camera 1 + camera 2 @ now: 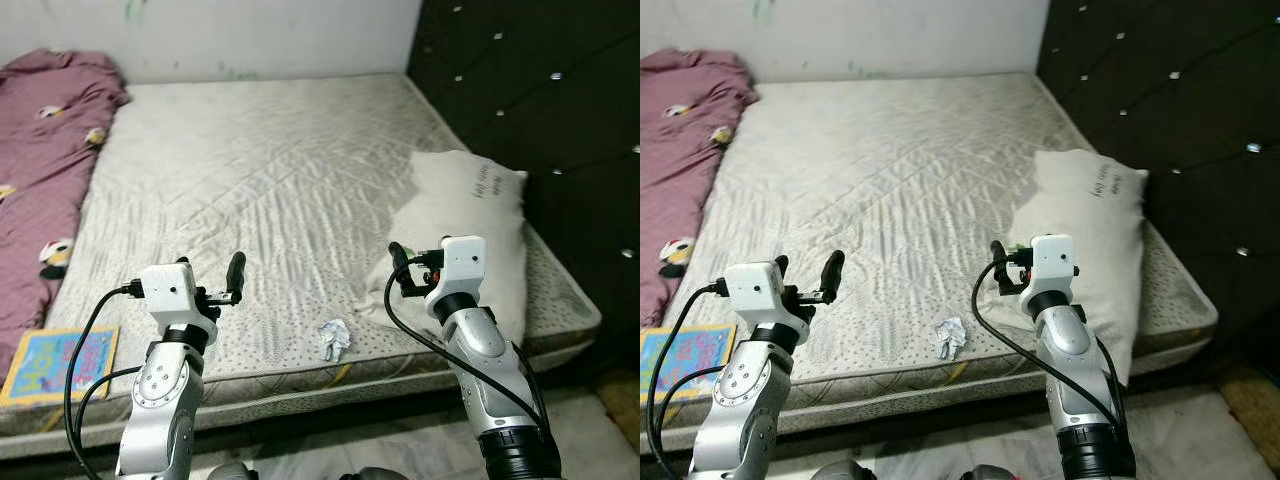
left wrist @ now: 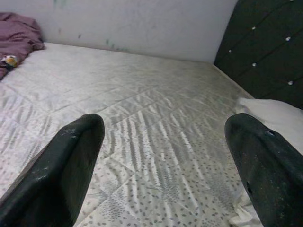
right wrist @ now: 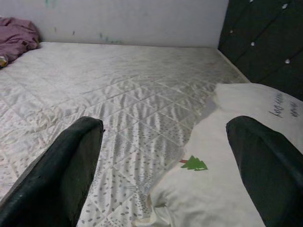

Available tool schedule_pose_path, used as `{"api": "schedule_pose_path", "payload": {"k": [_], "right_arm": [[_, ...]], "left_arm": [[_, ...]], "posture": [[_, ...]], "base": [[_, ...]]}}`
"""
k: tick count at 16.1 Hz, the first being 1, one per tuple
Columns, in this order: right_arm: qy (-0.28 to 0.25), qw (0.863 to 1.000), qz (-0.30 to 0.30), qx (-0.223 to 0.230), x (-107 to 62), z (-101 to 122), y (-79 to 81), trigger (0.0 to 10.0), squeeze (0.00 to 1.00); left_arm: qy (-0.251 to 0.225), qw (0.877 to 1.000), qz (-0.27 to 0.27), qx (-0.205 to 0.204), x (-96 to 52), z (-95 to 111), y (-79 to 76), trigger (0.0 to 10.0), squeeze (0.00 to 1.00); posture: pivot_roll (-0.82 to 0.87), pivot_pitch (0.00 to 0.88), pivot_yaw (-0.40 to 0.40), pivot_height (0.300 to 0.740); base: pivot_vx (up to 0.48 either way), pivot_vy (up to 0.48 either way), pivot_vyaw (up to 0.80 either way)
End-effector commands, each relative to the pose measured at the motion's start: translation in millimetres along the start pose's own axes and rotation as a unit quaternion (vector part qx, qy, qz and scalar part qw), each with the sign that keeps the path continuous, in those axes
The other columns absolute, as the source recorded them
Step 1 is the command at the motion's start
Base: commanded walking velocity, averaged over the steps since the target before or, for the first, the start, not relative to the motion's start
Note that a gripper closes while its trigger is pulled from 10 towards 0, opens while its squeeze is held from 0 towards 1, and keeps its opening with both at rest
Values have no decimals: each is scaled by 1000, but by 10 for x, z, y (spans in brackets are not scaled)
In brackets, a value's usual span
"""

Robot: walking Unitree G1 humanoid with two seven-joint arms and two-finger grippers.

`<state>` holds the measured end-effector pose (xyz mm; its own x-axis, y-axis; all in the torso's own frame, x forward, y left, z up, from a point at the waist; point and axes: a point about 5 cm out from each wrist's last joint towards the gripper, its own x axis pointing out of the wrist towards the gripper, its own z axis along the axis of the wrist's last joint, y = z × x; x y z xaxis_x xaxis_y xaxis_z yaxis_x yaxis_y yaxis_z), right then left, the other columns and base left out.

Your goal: Clean up the room

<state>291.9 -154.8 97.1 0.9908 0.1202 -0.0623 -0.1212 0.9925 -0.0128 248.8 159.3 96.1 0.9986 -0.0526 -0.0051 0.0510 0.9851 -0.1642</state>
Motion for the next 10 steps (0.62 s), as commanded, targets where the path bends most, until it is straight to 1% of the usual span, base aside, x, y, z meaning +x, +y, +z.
{"api": "schedule_pose_path", "payload": {"k": [1, 7, 10], "right_arm": [[-9, 1000, -4, 2, 12, 39, -16, 10000, 0], [-8, 1000, 2, 3, 15, 42, -6, 10000, 0], [-6, 1000, 5, 7, 6, 35, 7, 10000, 0]], "left_arm": [[-4, 1000, -3, -3, -21, 20, 18, 10000, 0], [-4, 1000, 4, -6, -17, 17, 18, 10000, 0], [-2, 1000, 6, -2, -14, 11, 10, 10000, 0]], "posture": [[40, 19, -41, 740], [37, 20, -42, 740], [33, 32, -44, 709]], "base": [[0, 0, 0], [0, 0, 0], [0, 0, 0]]}}
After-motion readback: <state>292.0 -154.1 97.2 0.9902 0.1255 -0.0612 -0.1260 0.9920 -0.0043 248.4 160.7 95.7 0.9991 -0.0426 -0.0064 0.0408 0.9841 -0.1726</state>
